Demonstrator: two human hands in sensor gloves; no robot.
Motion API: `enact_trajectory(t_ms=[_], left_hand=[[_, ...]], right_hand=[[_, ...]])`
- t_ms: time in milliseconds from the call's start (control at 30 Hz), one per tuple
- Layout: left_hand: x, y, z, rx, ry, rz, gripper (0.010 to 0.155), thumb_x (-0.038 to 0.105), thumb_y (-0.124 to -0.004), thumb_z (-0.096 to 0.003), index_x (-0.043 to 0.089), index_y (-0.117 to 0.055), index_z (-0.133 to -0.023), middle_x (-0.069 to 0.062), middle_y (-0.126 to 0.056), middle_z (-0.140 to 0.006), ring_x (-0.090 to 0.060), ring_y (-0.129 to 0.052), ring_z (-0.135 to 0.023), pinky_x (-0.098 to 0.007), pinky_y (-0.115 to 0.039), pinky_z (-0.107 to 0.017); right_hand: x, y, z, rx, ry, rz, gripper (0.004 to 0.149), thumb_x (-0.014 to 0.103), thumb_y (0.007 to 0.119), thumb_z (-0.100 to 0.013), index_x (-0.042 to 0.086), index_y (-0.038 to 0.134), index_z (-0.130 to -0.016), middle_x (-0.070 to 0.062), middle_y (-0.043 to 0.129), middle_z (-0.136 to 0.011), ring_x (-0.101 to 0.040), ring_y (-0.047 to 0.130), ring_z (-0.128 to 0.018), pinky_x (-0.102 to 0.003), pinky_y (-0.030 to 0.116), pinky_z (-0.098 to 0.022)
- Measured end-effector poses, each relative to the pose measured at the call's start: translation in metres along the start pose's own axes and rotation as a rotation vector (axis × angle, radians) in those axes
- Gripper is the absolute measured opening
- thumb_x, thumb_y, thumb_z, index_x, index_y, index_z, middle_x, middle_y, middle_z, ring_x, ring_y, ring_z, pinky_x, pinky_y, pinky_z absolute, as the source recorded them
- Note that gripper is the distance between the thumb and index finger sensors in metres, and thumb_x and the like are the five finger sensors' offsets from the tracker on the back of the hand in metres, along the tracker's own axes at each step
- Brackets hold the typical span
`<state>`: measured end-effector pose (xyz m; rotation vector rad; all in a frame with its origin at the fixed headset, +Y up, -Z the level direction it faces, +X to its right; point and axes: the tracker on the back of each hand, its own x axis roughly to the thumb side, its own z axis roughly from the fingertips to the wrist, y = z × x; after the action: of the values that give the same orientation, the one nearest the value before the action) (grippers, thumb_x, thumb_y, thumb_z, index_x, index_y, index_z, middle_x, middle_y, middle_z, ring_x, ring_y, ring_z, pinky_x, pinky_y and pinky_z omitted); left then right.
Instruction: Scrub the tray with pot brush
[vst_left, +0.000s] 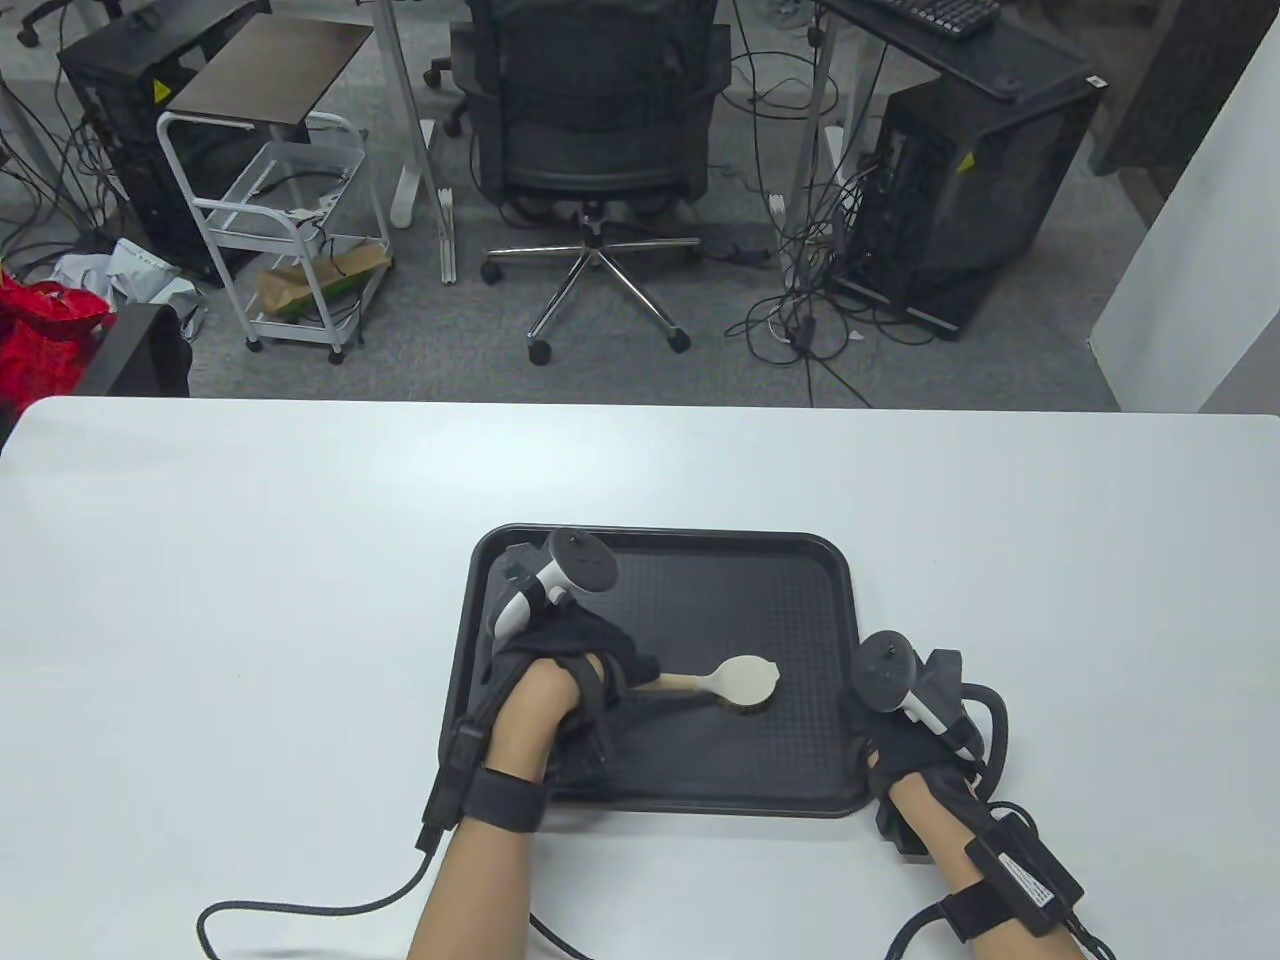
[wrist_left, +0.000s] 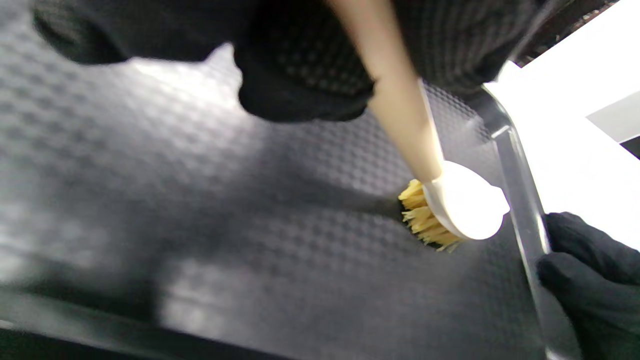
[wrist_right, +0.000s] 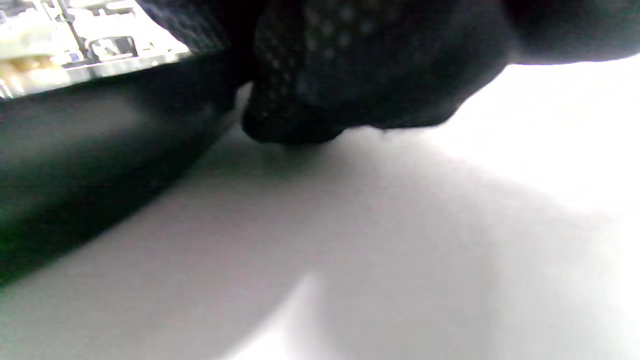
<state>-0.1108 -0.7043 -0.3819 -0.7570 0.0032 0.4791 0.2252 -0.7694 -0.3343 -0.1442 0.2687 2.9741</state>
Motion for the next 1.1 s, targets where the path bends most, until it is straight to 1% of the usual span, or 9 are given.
enact_trajectory(t_ms=[133, 200, 433, 533, 733, 900, 1100], left_hand=[[-0.019, 0.012, 0.006, 0.025, 0.038, 0.024, 0.057, 0.053, -0.084, -0.0391, 0.014, -0.087, -0.08, -0.003, -0.103, -0.05, -0.023, -0.096, -0.02, -0.051, -0.081, -0.045], [-0.031, 0.019, 0.01, 0.069, 0.088, 0.024, 0.056, 0.054, -0.084, -0.0388, 0.016, -0.089, -0.08, -0.003, -0.103, -0.05, -0.023, -0.096, -0.02, -0.052, -0.081, -0.046], [-0.065, 0.031, 0.018, 0.057, 0.108, 0.085, 0.055, 0.052, -0.088, -0.0359, 0.017, -0.094, -0.077, -0.005, -0.105, -0.048, -0.025, -0.097, -0.018, -0.053, -0.081, -0.044], [-0.077, 0.036, 0.023, 0.068, 0.131, 0.112, 0.055, 0.051, -0.089, -0.0355, 0.016, -0.094, -0.077, -0.006, -0.105, -0.047, -0.026, -0.096, -0.017, -0.053, -0.081, -0.044], [-0.096, 0.042, 0.031, 0.077, 0.185, 0.107, 0.055, 0.052, -0.088, -0.0355, 0.017, -0.094, -0.077, -0.006, -0.105, -0.048, -0.026, -0.097, -0.018, -0.054, -0.081, -0.044], [-0.119, 0.046, 0.038, 0.087, 0.191, 0.132, 0.055, 0.052, -0.088, -0.0354, 0.017, -0.094, -0.077, -0.006, -0.105, -0.048, -0.026, -0.097, -0.018, -0.054, -0.081, -0.044], [-0.14, 0.057, 0.05, 0.135, 0.223, 0.165, 0.054, 0.051, -0.089, -0.0351, 0.015, -0.095, -0.076, -0.006, -0.105, -0.047, -0.027, -0.096, -0.018, -0.054, -0.081, -0.044]], right_hand=[[0.0, 0.0, 0.0, 0.0, 0.0, 0.0, 0.059, 0.036, 0.075, -0.047, 0.005, 0.06, -0.095, -0.005, 0.097, -0.04, -0.024, 0.096, -0.016, -0.045, 0.083, -0.022], [0.0, 0.0, 0.0, 0.0, 0.0, 0.0, 0.059, 0.036, 0.075, -0.047, 0.005, 0.06, -0.095, -0.005, 0.097, -0.04, -0.023, 0.096, -0.016, -0.045, 0.083, -0.022], [0.0, 0.0, 0.0, 0.001, 0.001, -0.001, 0.059, 0.036, 0.075, -0.047, 0.004, 0.06, -0.095, -0.005, 0.097, -0.04, -0.024, 0.096, -0.016, -0.045, 0.083, -0.022], [0.0, 0.0, 0.0, 0.001, 0.001, 0.0, 0.059, 0.036, 0.075, -0.047, 0.004, 0.06, -0.096, -0.005, 0.097, -0.04, -0.024, 0.096, -0.016, -0.045, 0.083, -0.022], [0.0, 0.0, 0.0, 0.002, 0.001, -0.001, 0.059, 0.036, 0.075, -0.047, 0.005, 0.06, -0.095, -0.005, 0.098, -0.04, -0.024, 0.096, -0.016, -0.045, 0.083, -0.022], [0.0, 0.0, 0.0, 0.0, 0.002, 0.003, 0.059, 0.036, 0.075, -0.047, 0.005, 0.06, -0.095, -0.005, 0.098, -0.04, -0.024, 0.096, -0.016, -0.045, 0.083, -0.022], [0.0, 0.0, 0.0, 0.001, 0.001, 0.0, 0.059, 0.036, 0.075, -0.047, 0.005, 0.06, -0.095, -0.005, 0.097, -0.04, -0.024, 0.096, -0.016, -0.045, 0.083, -0.022]])
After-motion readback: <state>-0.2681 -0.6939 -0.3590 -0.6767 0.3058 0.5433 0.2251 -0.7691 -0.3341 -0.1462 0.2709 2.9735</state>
